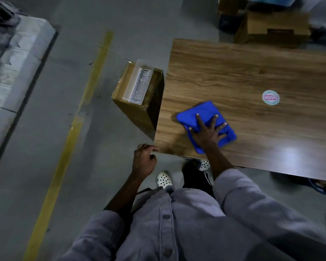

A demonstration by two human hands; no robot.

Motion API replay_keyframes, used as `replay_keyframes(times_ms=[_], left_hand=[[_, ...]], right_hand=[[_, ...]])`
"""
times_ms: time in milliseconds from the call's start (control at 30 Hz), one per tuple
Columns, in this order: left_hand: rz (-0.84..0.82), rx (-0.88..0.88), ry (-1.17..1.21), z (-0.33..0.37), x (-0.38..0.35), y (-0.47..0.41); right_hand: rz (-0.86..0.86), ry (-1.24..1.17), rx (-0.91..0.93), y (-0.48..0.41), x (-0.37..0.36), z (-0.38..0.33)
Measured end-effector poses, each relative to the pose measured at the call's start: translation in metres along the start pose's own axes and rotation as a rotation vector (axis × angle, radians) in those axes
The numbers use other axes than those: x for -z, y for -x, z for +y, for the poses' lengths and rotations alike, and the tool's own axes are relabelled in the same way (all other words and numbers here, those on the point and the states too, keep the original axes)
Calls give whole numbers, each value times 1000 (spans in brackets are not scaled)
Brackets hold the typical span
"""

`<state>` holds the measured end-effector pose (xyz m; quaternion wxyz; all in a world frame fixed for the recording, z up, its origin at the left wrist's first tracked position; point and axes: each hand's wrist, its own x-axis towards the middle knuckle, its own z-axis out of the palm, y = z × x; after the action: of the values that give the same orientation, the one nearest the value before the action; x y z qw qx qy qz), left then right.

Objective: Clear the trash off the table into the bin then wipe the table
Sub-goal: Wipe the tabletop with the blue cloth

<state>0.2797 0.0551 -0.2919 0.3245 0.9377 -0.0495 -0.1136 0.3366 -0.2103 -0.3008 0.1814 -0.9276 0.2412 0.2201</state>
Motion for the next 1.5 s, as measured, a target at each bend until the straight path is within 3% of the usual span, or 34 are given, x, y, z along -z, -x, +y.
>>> replay_keyframes(times_ms=[267,467,667,833,933,1033,1167,1267,1400,1500], left_hand=[[165,7,6,1,23,-15],[206,48,16,31,13,-52],[218,-73,35,69,-8,-81],[214,7,67,68,-46,-99],[251,-48,47,74,-70,-117],[280,47,87,97,-72,-139],[207,255,107,105,-63,-137],[203,302,111,93,-57,-122],[165,355,159,79,-48,-94],[255,371,237,81,-43,-85]], right_hand=[[33,184,646,50,-82,-55],[38,323,902,36,-79,-36],[19,391,855,-10,-51,-41],[40,366,807,-81,-15,-59],[66,376,795,-124,0,-73],[148,300,762,-165,18,-93],[104,287,733,-228,49,-120],[117,266,662,-263,70,-136],[89,216,578,-250,66,-139],[89,235,632,-183,29,-121]])
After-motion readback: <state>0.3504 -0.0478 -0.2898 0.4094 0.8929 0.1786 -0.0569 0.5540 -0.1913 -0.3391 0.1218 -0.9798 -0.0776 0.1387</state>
